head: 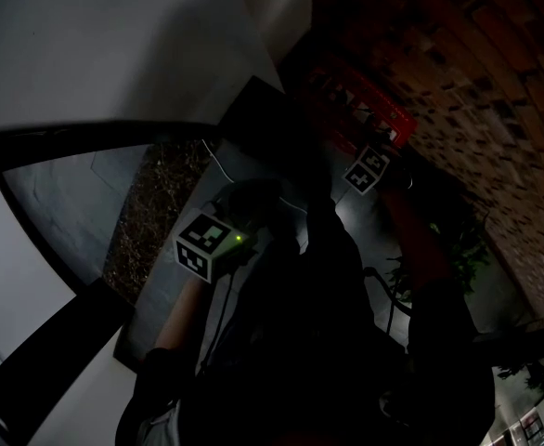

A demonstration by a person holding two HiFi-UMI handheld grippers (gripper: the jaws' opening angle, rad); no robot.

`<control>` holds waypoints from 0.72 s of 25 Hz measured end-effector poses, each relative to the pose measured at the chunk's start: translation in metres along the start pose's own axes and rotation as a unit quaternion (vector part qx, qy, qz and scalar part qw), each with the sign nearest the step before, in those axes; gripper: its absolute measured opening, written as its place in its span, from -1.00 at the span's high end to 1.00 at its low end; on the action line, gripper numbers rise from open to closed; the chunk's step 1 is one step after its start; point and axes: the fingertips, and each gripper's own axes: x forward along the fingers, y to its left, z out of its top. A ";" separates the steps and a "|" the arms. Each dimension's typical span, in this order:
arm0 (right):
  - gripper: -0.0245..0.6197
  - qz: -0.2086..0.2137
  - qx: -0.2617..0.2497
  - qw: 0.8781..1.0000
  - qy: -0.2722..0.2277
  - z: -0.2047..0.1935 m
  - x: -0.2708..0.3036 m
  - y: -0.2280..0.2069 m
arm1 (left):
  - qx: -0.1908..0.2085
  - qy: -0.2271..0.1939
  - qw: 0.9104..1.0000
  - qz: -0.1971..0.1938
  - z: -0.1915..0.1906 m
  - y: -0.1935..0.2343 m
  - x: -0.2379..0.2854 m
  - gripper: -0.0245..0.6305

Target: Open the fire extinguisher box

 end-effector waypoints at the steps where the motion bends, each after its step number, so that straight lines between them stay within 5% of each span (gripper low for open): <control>1: 0.29 0.002 0.003 1.000 -0.002 0.000 -0.003 -0.001 | 0.003 -0.001 1.000 -0.001 0.002 0.000 -0.001 0.92; 18: 0.49 -0.010 -0.011 0.998 -0.057 0.004 -0.070 -0.036 | 0.044 -0.012 0.999 0.001 0.035 -0.010 -0.009 0.92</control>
